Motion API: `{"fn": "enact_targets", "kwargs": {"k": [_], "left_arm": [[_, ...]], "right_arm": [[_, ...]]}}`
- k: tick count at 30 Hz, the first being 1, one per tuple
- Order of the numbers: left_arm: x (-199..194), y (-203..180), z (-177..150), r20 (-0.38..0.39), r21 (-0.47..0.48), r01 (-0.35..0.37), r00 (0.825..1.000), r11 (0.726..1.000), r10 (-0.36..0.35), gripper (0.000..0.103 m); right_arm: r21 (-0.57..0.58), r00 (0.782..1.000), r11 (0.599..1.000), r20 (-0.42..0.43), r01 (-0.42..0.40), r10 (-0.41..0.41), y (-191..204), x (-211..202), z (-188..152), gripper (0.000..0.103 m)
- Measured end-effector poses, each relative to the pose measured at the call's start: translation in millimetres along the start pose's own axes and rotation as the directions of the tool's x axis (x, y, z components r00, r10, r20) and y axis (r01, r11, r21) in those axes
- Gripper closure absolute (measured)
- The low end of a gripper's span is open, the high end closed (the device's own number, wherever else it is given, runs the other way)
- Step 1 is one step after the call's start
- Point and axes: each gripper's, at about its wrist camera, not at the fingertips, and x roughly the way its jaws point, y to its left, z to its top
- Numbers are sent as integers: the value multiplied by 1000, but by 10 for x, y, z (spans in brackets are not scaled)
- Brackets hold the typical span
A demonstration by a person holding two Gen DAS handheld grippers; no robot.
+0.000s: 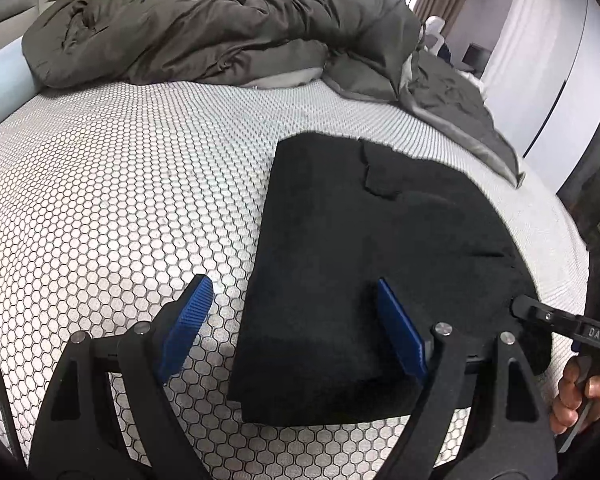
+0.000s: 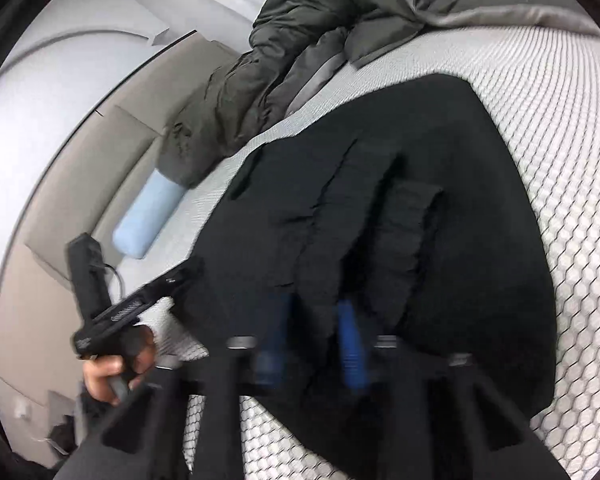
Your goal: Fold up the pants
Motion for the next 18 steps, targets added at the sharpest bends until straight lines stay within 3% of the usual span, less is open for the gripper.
{"fn": "enact_targets", "kwargs": {"k": [2,7,11,14,16,18], "left_arm": [[-86,38,28,29,-19,21,999,1000,-21,23],[-193,152,79,63,-45,25,998,999,-22,23],[-111,220,83,30,-60,-12,999,998,14,23],[-40,214,58,2,-45,-43,999,998,44,23],[-5,213,49,-10,-41,-55,998,998,54,23],[6,212,50,-13,-43,-53,999,998,52,23]], "right_arm": [[-35,998,998,27,-50,51,119,-119,2,95],[-150,978,972,77,-182,195,482,-507,-72,97],[-188,985,969,40,-158,168,565,-461,-131,97],[-137,998,988,-3,-65,65,391,-334,-163,97],[-90,998,996,-56,-22,17,277,-244,-211,90],[-20,995,999,-100,-25,23,156,-149,-216,85]]}}
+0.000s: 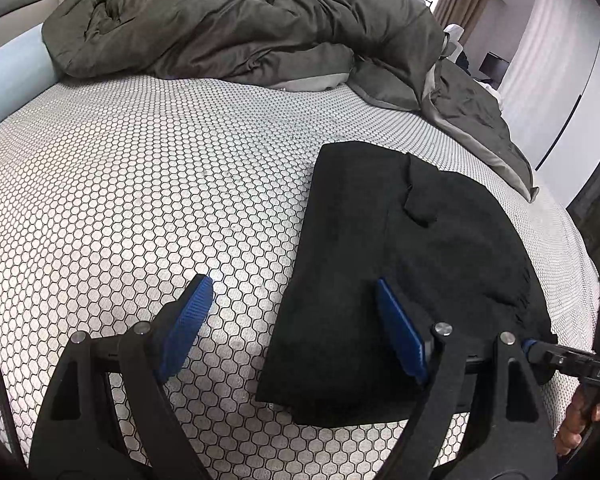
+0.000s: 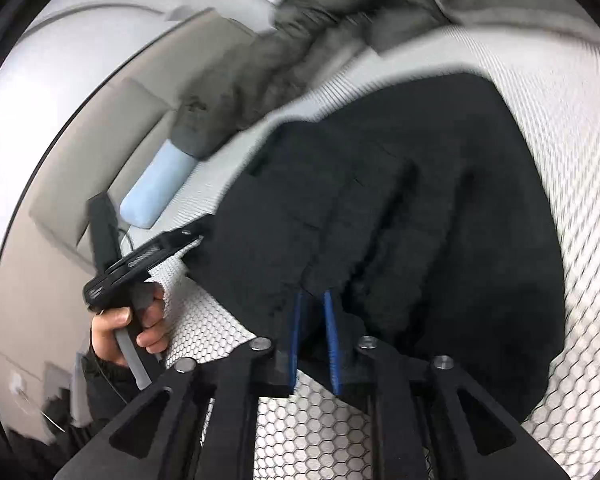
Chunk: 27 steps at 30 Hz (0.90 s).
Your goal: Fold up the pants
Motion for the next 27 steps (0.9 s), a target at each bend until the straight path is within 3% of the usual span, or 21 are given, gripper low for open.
{"fn": "enact_targets", "kwargs": {"k": [2,4,6,9,16,18,20,22,27], "left_arm": [[-9,-3,3,3,1,2,1000,1000,-2,23],[-13,-2,5,2,0,2,1000,1000,-2,23],[-13,0,5,0,2,3,1000,1000,-3,23],[-20,5,-2,0,1,5,1000,1000,-5,23],[-32,-24,-46,-14,35,13,1000,999,-12,23],[-32,-57,-62,-13,52,11,1000,999,-11,23],[-30,-47,-62,-8,53,14,1000,998,-13,23],[-49,10,-50,0,31,18,1000,999,-18,23],[-153,172,-12,37,-17,31,999,999,-31,23]], "right_arm": [[29,999,999,1,-44,44,-58,14,14,74],[48,996,995,12,-90,90,-47,4,33,54],[40,995,994,19,-97,96,-7,8,38,54],[45,999,998,-17,-45,46,-18,120,48,54],[66,997,995,-23,-71,72,-118,74,91,53],[74,996,994,-19,-85,87,-114,226,112,54],[62,998,996,-7,-69,70,-78,326,137,69],[10,1000,1000,7,6,-6,32,407,163,89],[-112,993,992,94,-58,69,368,100,181,94]]}}
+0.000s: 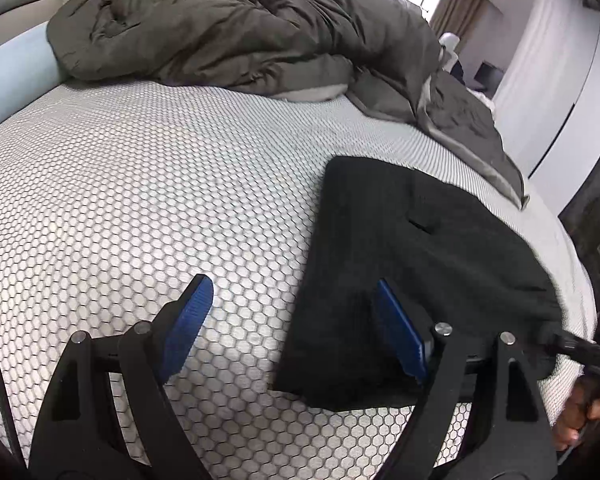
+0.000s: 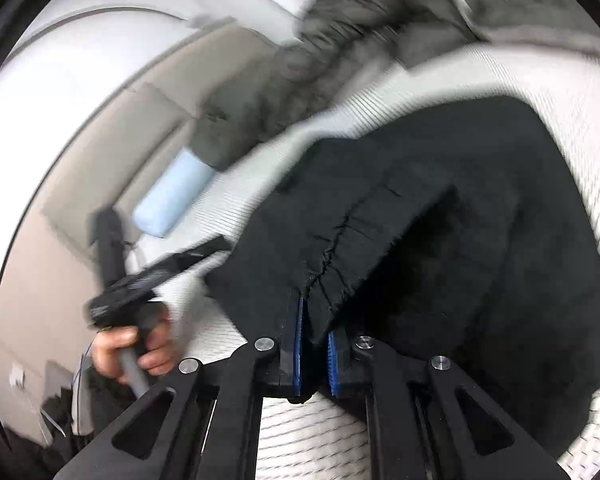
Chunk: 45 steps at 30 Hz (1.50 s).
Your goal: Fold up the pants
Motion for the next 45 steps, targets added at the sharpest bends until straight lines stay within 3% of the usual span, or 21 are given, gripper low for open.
{"fn": "enact_targets", "kwargs": {"k": [2,5,10,14,16,17,23,27,32,36,37,39,41,45], "left_arm": [[-14,53,-1,4,-7,-3,1000,1000,3,23],[78,76,-35,-23,7,-29,999,1000,29,23],[275,-86,-183,-93,145,-70,992,987,84,22],[243,-172,-276,-83,246,-93,990,965,116,22],[216,-142,-283,-90,236,-75,991,969,99,22],[209,-127,-277,-95,227,-69,991,971,92,22],[212,-167,-292,-89,240,-82,990,967,106,22],[237,-151,-272,-96,227,-70,991,971,94,22],[222,-159,-274,-94,229,-78,990,970,102,22],[234,-185,-277,-91,230,-87,990,969,110,22],[249,-185,-272,-91,231,-87,990,969,110,22],[266,-182,-266,-91,229,-86,990,970,109,22],[279,-173,-258,-94,224,-85,990,971,108,22],[276,-176,-245,-92,224,-90,989,970,113,22]], "right_arm": [[-47,999,998,21,-36,37,137,-200,8,94],[-50,1000,999,-8,-11,10,92,-242,-32,94],[44,976,984,-143,175,-167,-412,105,-108,92],[75,983,987,-132,142,-131,-415,32,-60,84],[78,986,986,-88,149,-142,-425,-118,-28,69],[84,986,984,-76,155,-149,-447,-162,-17,67],[217,995,972,-59,89,-78,-744,-160,22,61],[227,994,969,-61,101,-89,-724,-155,46,61],[215,990,966,-24,143,-142,-721,-366,57,45],[251,996,965,-52,82,-72,-843,-277,28,44],[257,997,964,-58,66,-53,-851,-237,27,39],[240,995,967,-70,85,-70,-828,-131,41,38],[203,992,972,-71,116,-103,-776,-67,58,42],[147,983,972,-61,182,-175,-710,-12,66,67]]}}
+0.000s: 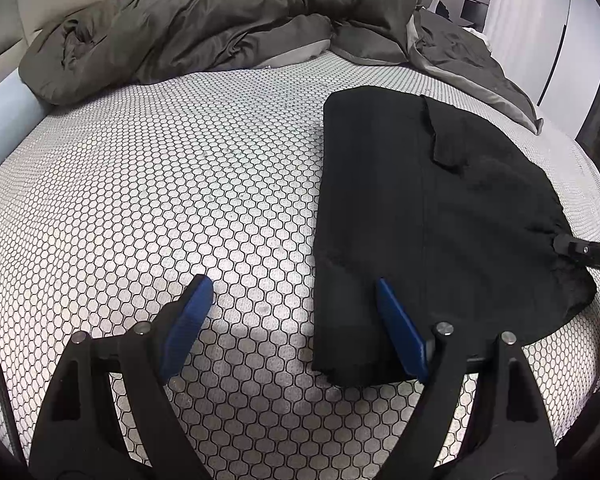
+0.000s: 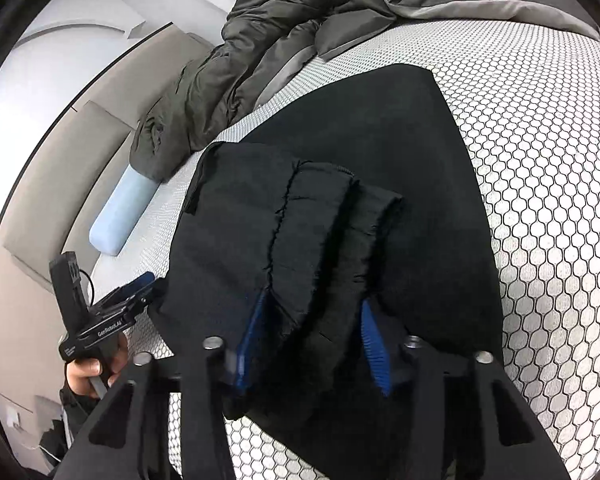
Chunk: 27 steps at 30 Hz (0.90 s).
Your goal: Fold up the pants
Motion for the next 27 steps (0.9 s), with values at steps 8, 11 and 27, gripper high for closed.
{"fn": "enact_targets", "kwargs": {"k": [8,11,27], "left_arm": [[-49,-35,-13,14,7,32,999,999,-32,22],[-64,-55,-18,11,7,37,999,999,-37,22],[-165,-291,-55,25,83,72,997,994,-75,22]], "right_arm": [[-133,985,991,171,8,15,268,-406,82,94],[-102,988,988,112,118,-106,117,-157,113,90],[-168,994,980,3,110,-111,261,-185,-184,60]]}}
